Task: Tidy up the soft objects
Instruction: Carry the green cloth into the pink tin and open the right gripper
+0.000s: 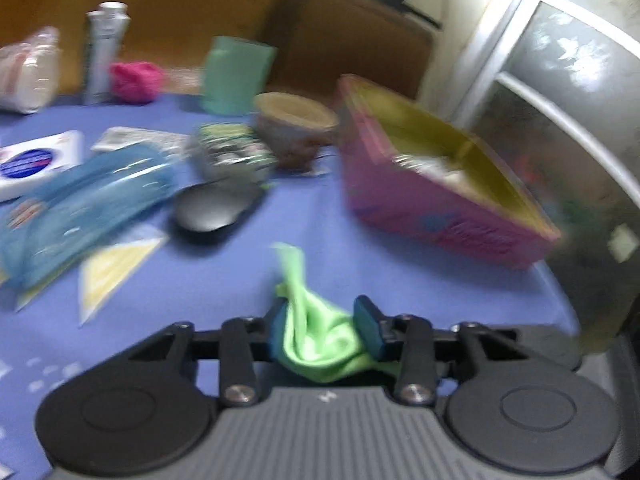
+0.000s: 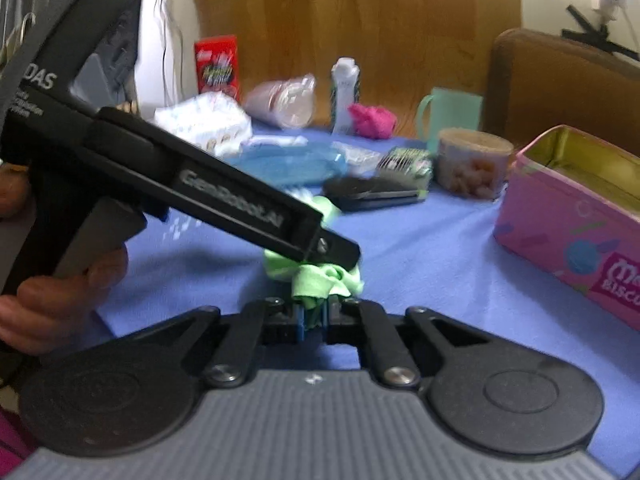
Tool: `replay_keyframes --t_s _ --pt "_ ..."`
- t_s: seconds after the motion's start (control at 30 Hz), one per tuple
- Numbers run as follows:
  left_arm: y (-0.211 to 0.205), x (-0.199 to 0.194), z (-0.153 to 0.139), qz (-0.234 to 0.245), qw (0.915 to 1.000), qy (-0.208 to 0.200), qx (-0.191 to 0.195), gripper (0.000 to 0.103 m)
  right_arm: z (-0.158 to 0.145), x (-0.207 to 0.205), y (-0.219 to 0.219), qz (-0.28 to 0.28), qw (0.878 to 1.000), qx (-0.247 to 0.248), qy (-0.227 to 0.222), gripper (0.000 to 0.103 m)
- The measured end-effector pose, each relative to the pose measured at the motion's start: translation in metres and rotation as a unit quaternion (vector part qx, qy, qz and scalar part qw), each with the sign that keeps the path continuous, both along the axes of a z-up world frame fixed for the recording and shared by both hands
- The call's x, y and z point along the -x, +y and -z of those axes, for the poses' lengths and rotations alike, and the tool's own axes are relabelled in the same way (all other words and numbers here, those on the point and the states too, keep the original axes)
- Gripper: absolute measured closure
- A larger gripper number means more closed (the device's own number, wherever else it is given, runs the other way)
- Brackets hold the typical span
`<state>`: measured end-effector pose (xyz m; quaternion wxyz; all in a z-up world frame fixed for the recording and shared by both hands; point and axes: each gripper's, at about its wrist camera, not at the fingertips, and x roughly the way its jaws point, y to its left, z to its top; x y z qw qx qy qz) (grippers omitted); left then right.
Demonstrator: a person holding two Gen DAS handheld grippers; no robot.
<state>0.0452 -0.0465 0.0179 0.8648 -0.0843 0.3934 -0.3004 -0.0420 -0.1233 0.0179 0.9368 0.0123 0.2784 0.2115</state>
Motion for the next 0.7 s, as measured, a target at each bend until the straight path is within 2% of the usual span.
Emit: replay_keyframes --t_s 0.17,0.37,0.47,0.5,0.53,0.57,0.6,0.63,0.7 --pt "-0.051 -0.011 -0.037 0.037 0.9974 -0.061 -0.006 0.068 -0.020 0.005 -0.031 0.063 0.996 -0.003 -0.067 0.093" --pt "-0.142 -0.035 -0.081 0.092 0.9867 -0.133 -0.011 0.065 -0.045 -0.008 -0.091 0.162 0.980 -0.006 -0.115 0.093" --pt "-0.173 -0.045 -0.090 0.095 0.9787 -0.179 -0.029 0.041 -0.053 -0.022 -0.125 0.217 0.968 -0.008 -0.126 0.092" --pt "-0.182 -0.046 -0.089 0.083 0.9756 -0.198 -0.046 0.035 -0.053 -0.029 -0.136 0.237 0.964 -0.010 -0.123 0.089" --pt "-0.186 -0.047 -0.086 0.075 0.9748 -0.202 -0.057 0.034 -0.051 -0.038 -0.149 0.263 0.958 -0.007 -0.115 0.088" --pt "-0.185 -0.047 -0.084 0.070 0.9758 -0.198 -0.062 0.033 -0.047 -0.047 -0.160 0.293 0.951 0.004 -0.103 0.067" --pt "-0.180 -0.045 -0.081 0.070 0.9776 -0.190 -0.057 0.031 -0.041 -0.058 -0.171 0.325 0.942 0.021 -0.080 0.037" --pt "-0.169 -0.043 -0.077 0.073 0.9785 -0.187 -0.047 0.028 -0.035 -0.064 -0.181 0.354 0.933 0.027 -0.057 0.029" --pt "-0.150 -0.032 -0.073 0.061 0.9764 -0.203 -0.043 0.016 -0.025 -0.060 -0.198 0.378 0.924 -0.005 -0.049 0.027"
